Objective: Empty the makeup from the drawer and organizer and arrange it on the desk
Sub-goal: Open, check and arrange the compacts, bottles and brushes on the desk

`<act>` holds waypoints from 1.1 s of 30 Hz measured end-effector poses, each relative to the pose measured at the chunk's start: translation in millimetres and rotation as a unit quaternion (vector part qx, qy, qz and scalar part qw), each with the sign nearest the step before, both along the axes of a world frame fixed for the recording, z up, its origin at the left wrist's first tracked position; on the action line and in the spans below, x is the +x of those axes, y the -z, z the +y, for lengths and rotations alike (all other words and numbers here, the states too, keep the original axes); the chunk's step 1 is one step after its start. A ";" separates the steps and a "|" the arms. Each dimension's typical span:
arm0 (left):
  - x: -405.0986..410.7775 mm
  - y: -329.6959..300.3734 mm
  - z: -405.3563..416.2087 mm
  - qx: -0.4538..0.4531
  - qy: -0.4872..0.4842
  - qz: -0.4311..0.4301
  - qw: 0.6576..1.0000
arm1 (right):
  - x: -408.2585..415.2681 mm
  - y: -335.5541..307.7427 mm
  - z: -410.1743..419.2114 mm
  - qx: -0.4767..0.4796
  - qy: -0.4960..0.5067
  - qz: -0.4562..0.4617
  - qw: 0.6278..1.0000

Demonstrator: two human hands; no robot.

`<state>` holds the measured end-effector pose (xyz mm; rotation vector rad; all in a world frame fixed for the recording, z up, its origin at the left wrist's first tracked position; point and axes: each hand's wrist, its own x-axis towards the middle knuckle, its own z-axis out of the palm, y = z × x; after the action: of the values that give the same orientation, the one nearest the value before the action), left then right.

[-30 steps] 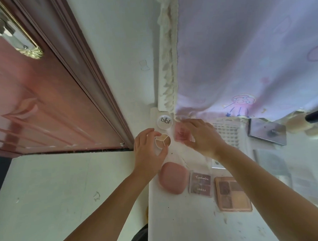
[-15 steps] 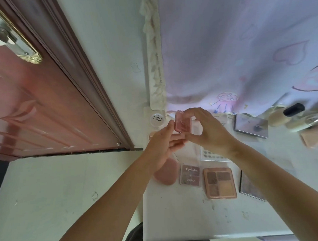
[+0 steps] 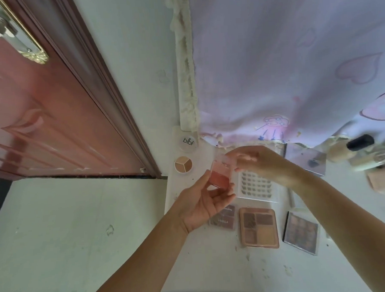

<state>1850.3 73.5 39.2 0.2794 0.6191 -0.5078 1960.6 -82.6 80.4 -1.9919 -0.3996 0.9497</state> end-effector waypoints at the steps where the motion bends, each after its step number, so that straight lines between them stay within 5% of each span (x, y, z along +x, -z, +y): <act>1: 0.6 1.2 0.5 0.002 0.001 0.009 1.000 | 9.0 1.1 2.0 0.013 0.013 0.033 0.999; 10: 22.0 6.9 -2.8 -0.004 -0.179 0.175 0.968 | 60.0 41.7 53.9 -0.025 0.033 -0.008 0.999; 24: 35.6 1.6 -6.8 0.051 -0.238 0.218 0.945 | 61.2 47.8 62.8 -0.038 -0.014 -0.125 0.991; 30: 28.7 0.1 -12.1 0.089 -0.203 0.226 0.949 | 44.4 40.6 18.2 -0.146 -0.092 -0.254 0.952; 33: 28.1 2.2 -22.1 0.089 -0.190 0.220 0.953 | 23.7 53.9 2.4 -0.236 -0.201 -0.327 0.893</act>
<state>1878.5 51.5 37.0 0.2089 1.1311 -0.1376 1984.3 -80.2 26.5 -2.7350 -1.0722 0.6133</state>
